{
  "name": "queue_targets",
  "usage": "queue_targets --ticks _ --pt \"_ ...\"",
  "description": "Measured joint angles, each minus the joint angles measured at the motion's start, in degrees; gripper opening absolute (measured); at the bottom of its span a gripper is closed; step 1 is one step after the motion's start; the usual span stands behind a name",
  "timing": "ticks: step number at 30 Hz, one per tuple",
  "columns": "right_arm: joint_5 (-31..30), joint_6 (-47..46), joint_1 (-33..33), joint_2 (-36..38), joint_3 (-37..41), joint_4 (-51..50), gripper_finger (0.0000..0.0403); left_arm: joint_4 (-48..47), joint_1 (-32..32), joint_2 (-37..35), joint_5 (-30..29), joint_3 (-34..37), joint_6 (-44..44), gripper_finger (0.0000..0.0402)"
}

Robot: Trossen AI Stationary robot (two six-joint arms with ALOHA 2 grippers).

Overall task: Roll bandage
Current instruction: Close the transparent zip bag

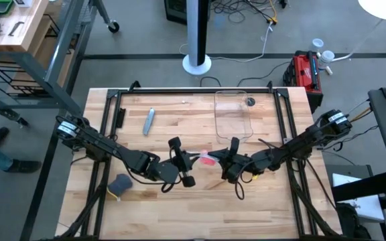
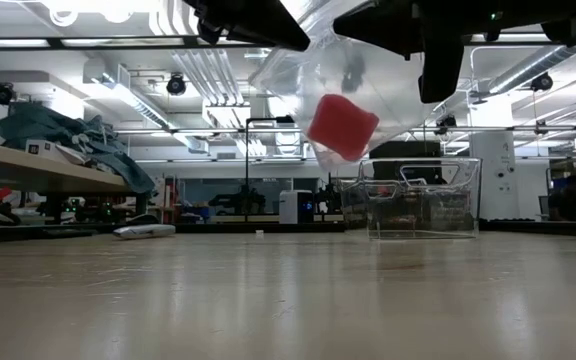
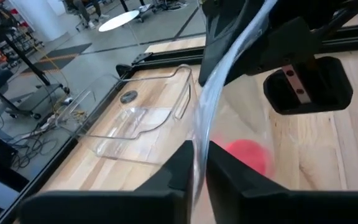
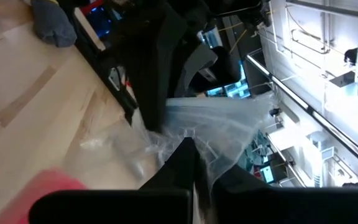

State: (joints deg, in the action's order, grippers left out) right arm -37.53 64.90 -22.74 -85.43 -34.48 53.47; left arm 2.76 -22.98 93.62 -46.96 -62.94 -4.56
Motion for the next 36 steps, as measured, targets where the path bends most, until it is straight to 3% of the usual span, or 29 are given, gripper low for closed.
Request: queue_targets --ticks 6,11,19,24,33,36 --pt "0.0 0.0 0.0 0.1 0.0 -0.1 0.0 -3.9 -0.1 0.0 1.1 0.0 -3.9 0.0065" --pt "0.0 -0.9 0.0 0.2 0.0 -0.1 0.0 -2.8 -0.4 0.0 1.6 0.0 -3.9 0.001" --pt "0.0 -0.9 0.0 0.2 0.0 -0.1 0.0 -4.7 -0.5 0.0 1.6 0.0 -6.0 0.0071" --pt "0.0 -0.9 0.0 0.2 0.0 -0.1 0.0 -3.8 -1.2 0.0 1.5 -1.2 -4.1 0.001" --pt "0.0 -0.9 0.0 0.2 0.0 -0.2 0.0 -9.0 -1.3 0.0 1.5 -2.5 -6.5 0.0058" --pt "0.0 -0.9 0.0 0.3 0.0 -0.2 0.0 -8.9 -1.4 0.0 1.1 -2.6 -7.9 0.0039"
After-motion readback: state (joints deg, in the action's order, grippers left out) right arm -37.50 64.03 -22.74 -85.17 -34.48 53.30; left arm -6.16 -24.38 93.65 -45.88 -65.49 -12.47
